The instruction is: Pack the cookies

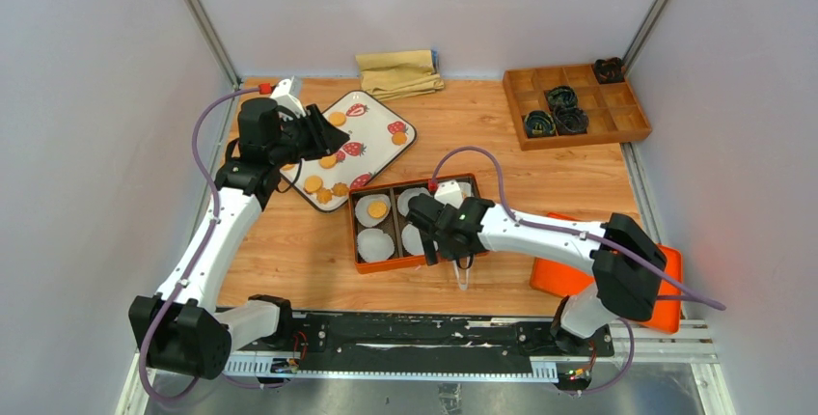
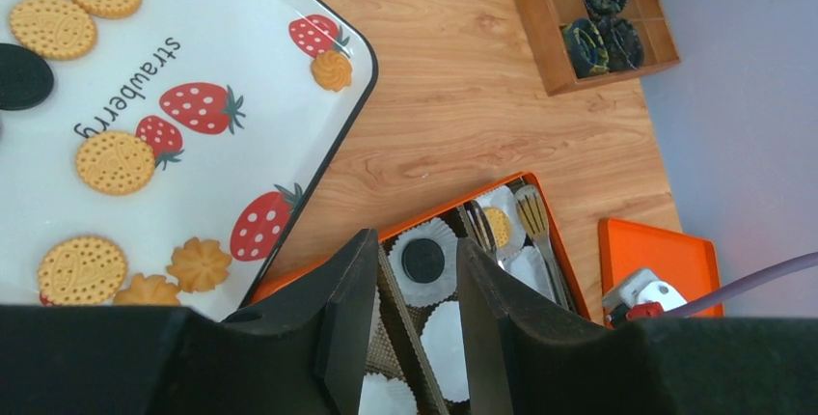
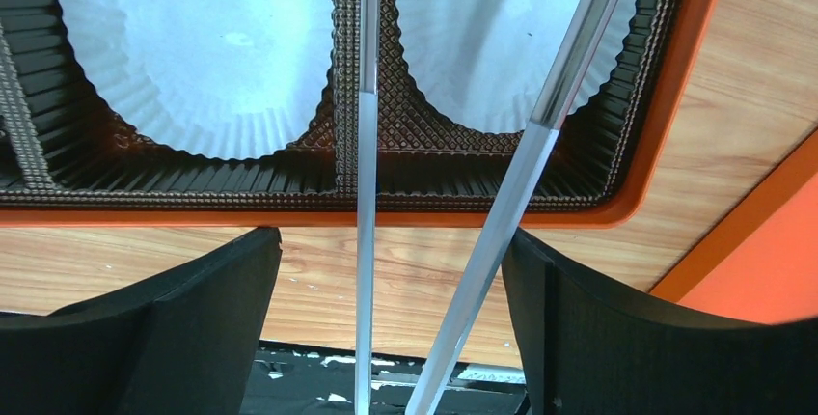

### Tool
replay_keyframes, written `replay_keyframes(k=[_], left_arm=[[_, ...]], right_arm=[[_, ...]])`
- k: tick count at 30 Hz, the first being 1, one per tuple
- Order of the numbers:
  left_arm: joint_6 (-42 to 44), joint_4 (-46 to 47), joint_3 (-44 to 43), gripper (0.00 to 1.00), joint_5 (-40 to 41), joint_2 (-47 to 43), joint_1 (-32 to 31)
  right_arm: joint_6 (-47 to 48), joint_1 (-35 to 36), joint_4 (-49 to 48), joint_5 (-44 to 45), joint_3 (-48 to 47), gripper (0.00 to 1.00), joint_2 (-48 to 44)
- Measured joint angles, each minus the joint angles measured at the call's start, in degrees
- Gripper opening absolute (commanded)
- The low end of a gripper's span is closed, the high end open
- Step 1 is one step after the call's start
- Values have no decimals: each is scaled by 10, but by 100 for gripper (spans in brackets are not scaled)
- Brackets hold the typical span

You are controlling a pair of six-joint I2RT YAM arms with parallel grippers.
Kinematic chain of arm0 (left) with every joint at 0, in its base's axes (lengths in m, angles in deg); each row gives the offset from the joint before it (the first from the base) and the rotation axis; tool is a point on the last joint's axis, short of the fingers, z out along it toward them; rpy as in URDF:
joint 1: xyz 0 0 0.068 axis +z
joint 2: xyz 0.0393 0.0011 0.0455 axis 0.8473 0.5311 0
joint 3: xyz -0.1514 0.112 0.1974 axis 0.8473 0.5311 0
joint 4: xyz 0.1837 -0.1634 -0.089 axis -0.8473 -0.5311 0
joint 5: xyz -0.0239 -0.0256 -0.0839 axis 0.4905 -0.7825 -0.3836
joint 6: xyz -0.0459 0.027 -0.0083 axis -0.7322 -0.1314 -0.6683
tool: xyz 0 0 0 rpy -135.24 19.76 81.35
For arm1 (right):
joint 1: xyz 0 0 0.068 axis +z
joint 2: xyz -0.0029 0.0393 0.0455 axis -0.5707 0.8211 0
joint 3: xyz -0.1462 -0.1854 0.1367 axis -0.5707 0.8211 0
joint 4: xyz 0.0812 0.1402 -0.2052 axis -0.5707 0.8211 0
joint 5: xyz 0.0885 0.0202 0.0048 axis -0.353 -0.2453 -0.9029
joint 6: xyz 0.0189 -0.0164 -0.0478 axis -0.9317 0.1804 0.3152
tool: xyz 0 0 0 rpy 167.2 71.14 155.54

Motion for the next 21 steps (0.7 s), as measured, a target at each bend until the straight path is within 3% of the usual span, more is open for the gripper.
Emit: replay_keyframes(k=[9,14,21], left_arm=[[0,2,0,42,-7,3,0],[0,4,0,42,-9,6,0],[0,8,0,42,-11,15,0]], right_arm=[[2,-28,-18,-9,0,89,-31],[7,-53,-25,-12,-2,76,-2],[13,-59,-27,-13,-7,67,22]])
